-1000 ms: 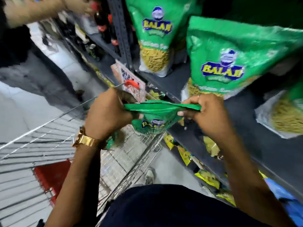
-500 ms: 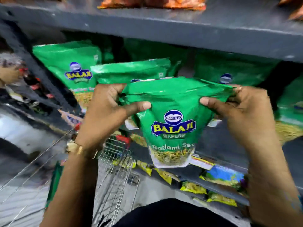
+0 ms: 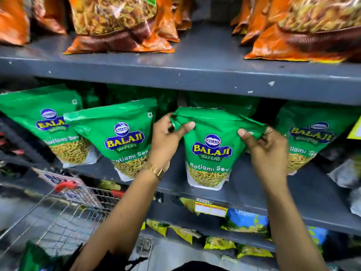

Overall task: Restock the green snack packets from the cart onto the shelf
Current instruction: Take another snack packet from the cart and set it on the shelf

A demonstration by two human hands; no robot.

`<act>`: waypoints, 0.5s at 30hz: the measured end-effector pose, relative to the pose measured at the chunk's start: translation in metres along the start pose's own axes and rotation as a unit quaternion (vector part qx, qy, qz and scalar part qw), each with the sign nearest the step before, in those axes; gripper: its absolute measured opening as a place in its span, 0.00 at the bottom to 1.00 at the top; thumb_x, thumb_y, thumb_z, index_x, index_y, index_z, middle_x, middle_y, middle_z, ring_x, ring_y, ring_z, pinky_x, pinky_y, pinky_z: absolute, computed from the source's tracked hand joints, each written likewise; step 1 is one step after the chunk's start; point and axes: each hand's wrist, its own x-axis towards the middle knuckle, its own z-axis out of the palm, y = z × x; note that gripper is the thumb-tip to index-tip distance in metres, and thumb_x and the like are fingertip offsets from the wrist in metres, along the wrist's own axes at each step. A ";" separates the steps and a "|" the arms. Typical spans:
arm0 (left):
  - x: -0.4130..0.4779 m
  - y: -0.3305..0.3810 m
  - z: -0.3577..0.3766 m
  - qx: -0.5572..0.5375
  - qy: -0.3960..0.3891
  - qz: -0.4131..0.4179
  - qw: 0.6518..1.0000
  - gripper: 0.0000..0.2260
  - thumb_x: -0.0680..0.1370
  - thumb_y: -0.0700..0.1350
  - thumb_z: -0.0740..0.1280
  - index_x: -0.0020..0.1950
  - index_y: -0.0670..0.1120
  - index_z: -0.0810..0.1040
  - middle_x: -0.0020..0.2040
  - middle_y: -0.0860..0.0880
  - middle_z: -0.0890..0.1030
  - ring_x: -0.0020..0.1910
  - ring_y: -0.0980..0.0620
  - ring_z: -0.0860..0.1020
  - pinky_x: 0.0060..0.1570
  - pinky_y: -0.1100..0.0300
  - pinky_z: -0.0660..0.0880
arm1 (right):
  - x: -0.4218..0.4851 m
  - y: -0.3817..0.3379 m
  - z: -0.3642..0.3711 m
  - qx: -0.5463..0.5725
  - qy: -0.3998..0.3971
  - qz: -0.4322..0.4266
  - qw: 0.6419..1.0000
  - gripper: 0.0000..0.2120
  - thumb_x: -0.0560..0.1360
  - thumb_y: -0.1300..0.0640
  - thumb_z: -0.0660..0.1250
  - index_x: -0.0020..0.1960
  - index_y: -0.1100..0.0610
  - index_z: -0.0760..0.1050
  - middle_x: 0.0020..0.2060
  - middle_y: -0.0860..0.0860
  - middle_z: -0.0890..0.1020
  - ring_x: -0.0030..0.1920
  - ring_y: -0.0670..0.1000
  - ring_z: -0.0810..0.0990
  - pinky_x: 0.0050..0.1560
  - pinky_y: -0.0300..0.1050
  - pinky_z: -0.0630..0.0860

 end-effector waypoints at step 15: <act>-0.012 -0.048 0.005 0.032 -0.033 -0.055 0.997 0.09 0.79 0.48 0.66 0.56 0.47 0.80 0.50 0.54 0.84 0.49 0.63 0.82 0.48 0.70 0.77 | -0.027 0.007 0.010 0.028 -0.054 0.095 0.994 0.14 0.62 0.38 0.73 0.42 0.43 0.79 0.37 0.55 0.86 0.43 0.68 0.84 0.40 0.62 0.84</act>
